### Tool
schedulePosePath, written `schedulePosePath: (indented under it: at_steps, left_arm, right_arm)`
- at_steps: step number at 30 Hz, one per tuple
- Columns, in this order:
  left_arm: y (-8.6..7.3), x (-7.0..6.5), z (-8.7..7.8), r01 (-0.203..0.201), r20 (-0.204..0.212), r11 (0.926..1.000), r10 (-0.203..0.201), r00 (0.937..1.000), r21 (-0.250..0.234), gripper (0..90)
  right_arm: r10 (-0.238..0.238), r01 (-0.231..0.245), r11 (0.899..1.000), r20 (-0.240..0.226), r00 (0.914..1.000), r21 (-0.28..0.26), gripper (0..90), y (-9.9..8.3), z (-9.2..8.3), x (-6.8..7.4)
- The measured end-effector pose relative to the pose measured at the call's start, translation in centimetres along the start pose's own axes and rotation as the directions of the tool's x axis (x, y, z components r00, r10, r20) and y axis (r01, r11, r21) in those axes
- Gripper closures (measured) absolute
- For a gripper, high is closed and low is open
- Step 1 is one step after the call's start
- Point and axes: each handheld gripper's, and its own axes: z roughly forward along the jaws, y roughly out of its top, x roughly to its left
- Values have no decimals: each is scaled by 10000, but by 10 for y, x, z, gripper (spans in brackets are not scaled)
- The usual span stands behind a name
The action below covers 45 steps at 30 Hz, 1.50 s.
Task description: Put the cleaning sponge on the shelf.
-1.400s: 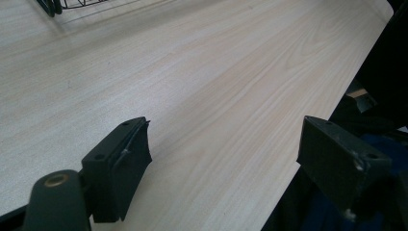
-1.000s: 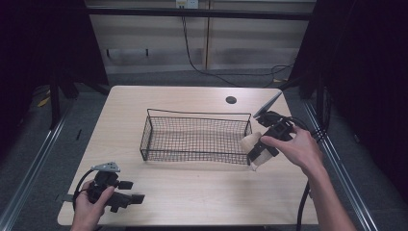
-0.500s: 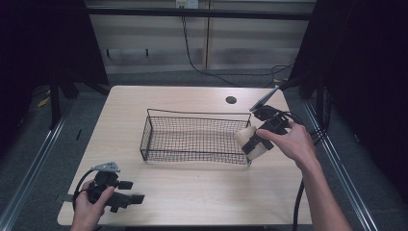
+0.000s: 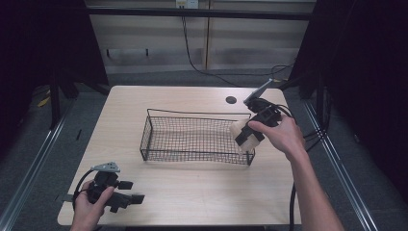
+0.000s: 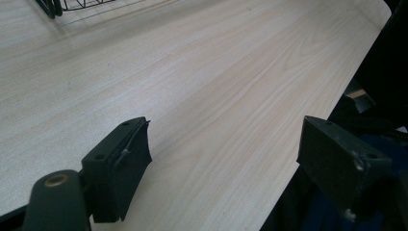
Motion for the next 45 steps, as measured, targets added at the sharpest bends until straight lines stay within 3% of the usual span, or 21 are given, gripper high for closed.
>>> schedulePosePath:
  at_steps: [17,25,36,45]
  left_arm:
    - [0,0,0,30,2,10000,-30,10000,-64,184]
    - [0,0,0,45,10,10000,-45,10000,-70,184]
    - [0,0,0,41,11,10000,-41,10000,-89,184]
    - [0,0,0,52,-6,9999,-52,10000,-112,184]
  right_arm:
    - [1332,-1331,9911,387,9903,-70,287,25,21,-10]
    - [1575,-1583,9874,598,9857,82,287,34,34,-13]
    - [2245,-2266,9739,936,9700,120,287,32,49,-27]
    - [2409,-2440,9695,961,9658,211,286,29,63,-33]
